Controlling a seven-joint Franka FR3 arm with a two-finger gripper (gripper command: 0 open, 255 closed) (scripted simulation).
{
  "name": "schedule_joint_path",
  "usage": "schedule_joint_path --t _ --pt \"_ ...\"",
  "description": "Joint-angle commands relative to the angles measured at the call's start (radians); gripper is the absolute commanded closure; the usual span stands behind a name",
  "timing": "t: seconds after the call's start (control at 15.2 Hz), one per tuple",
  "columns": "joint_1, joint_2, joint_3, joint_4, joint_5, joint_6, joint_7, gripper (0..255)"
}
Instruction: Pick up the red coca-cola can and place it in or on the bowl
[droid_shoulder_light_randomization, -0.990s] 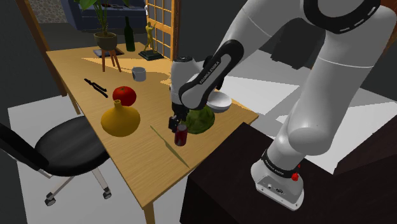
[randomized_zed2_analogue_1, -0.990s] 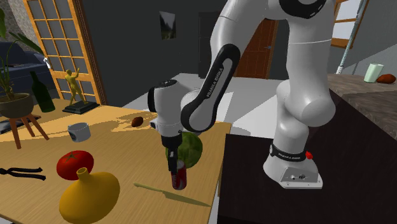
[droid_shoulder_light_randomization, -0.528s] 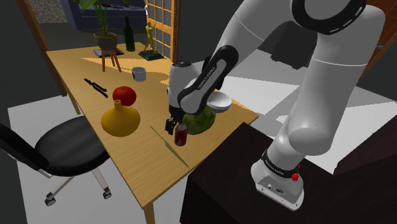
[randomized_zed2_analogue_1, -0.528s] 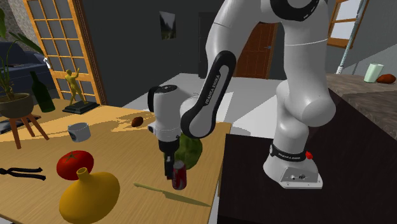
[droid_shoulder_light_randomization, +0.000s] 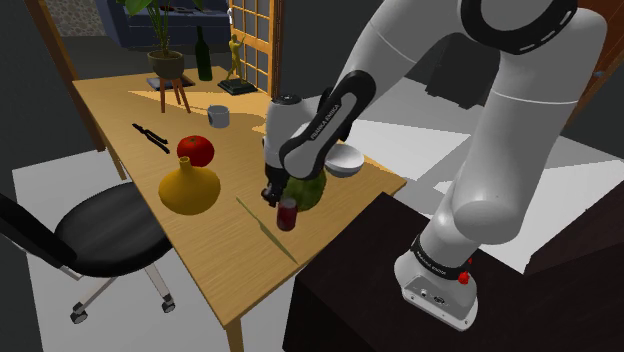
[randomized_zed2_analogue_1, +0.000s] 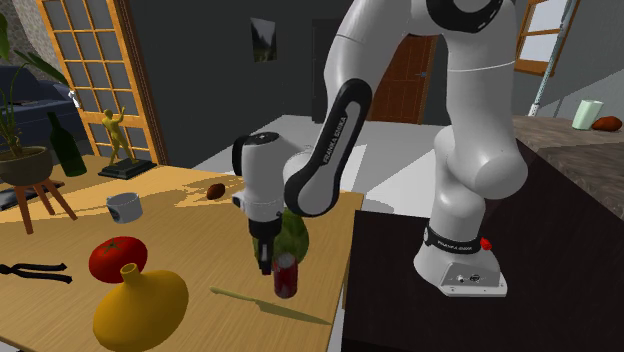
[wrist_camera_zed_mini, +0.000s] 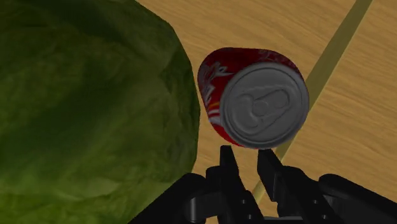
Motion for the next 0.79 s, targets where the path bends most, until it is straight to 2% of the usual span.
schedule_joint_path --t 0.0,0.4,0.46,0.73 --pt "-0.002 0.014 -0.005 0.003 0.000 -0.050 0.003 255" --pt "-0.003 0.008 -0.003 0.009 0.002 -0.054 -0.003 255" --pt "-0.003 0.008 -0.002 0.009 0.002 -0.054 -0.003 0" --pt "0.015 -0.185 -0.028 -0.146 -0.047 -0.063 0.156 0"
